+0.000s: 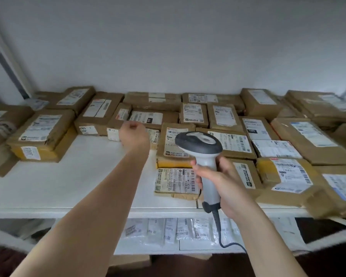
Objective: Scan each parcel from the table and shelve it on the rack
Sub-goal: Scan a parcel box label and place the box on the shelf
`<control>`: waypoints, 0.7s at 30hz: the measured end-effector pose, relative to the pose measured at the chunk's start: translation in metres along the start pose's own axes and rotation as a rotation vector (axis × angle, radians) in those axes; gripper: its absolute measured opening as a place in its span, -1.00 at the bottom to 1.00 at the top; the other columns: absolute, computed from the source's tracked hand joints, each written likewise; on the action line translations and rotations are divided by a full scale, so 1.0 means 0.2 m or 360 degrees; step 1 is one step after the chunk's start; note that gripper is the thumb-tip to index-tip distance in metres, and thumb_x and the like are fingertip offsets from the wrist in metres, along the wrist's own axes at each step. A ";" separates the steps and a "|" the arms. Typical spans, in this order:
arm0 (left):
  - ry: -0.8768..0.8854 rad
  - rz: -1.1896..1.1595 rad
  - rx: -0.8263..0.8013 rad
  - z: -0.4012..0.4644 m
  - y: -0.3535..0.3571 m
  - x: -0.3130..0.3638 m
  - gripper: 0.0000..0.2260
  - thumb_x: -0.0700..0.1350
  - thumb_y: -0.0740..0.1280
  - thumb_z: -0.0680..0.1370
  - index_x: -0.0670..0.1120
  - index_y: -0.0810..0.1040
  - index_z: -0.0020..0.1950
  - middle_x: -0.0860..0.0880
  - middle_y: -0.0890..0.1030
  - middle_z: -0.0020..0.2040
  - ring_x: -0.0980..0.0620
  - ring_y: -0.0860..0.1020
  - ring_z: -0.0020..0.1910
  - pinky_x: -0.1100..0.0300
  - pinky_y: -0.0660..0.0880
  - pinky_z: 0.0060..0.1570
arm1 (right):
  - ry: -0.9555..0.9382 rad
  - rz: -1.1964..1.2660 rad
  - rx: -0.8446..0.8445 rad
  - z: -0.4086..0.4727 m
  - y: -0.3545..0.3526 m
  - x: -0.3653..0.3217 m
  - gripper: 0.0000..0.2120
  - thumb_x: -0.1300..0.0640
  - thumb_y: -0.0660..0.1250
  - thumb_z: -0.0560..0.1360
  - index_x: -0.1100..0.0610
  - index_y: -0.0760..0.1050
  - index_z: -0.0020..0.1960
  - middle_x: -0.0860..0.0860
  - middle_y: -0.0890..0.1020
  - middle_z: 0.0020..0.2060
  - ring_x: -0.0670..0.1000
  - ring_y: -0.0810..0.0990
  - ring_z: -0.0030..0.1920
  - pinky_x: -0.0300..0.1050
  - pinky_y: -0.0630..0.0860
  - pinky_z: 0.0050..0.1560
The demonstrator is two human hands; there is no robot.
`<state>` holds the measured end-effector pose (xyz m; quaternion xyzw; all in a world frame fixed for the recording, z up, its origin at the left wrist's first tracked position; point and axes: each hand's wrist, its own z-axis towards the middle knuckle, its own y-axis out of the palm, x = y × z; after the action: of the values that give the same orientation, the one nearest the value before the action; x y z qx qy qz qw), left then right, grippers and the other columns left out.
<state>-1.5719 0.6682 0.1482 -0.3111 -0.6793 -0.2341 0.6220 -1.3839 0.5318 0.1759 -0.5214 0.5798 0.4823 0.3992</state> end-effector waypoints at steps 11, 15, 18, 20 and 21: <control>0.0564 -0.0249 -0.0726 -0.88 0.55 0.22 -0.69 -0.39 0.16 0.45 -0.01 0.46 -0.32 0.03 0.52 -0.32 0.03 0.51 -0.25 0.18 0.49 -0.15 | -0.0291 0.0255 0.0621 -0.52 -0.56 -0.03 -0.83 0.35 0.40 0.49 0.20 0.54 0.06 0.05 0.59 -0.25 0.00 0.48 -0.32 -0.14 0.44 -0.31; 0.0709 -0.0343 -0.1054 -1.43 0.81 0.23 -0.68 -0.39 0.18 0.44 0.01 0.46 -0.33 0.05 0.51 -0.34 0.08 0.48 -0.30 0.25 0.46 -0.20 | -0.0360 0.0367 0.0912 -0.76 -0.95 -0.02 -0.77 0.29 0.43 0.50 0.19 0.54 0.14 0.06 0.58 -0.25 0.02 0.48 -0.30 -0.11 0.44 -0.30; 0.0700 -0.0412 -0.1274 -1.88 1.05 0.20 -0.66 -0.39 0.18 0.43 0.03 0.48 -0.35 0.01 0.53 -0.35 0.02 0.51 -0.28 0.21 0.46 -0.21 | -0.0409 0.0393 0.1119 -0.95 -1.31 0.01 -0.79 0.30 0.40 0.51 0.18 0.54 0.14 0.05 0.58 -0.26 0.02 0.49 -0.32 -0.13 0.45 -0.33; 0.0642 -0.0423 -0.1385 -2.22 1.21 0.15 -0.67 -0.38 0.17 0.42 0.02 0.49 -0.36 -0.02 0.55 -0.34 -0.02 0.53 -0.25 0.17 0.47 -0.18 | -0.0416 0.0369 0.1241 -1.10 -1.58 0.03 -0.80 0.30 0.39 0.52 0.17 0.53 0.13 0.06 0.58 -0.26 0.01 0.50 -0.34 -0.15 0.46 -0.34; 0.0601 -0.0429 -0.1438 -2.40 1.28 0.11 -0.67 -0.38 0.16 0.42 0.01 0.49 -0.36 -0.02 0.55 -0.35 0.00 0.52 -0.26 0.17 0.46 -0.18 | -0.0405 0.0352 0.1301 -1.19 -1.72 0.04 -0.80 0.30 0.38 0.53 0.16 0.53 0.13 0.07 0.59 -0.24 0.01 0.51 -0.33 -0.15 0.47 -0.32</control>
<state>-1.0536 0.5111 0.2081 -0.4111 -0.4201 -0.6349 0.5014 -1.0348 0.3011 0.1694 -0.1918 0.7215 0.3136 0.5868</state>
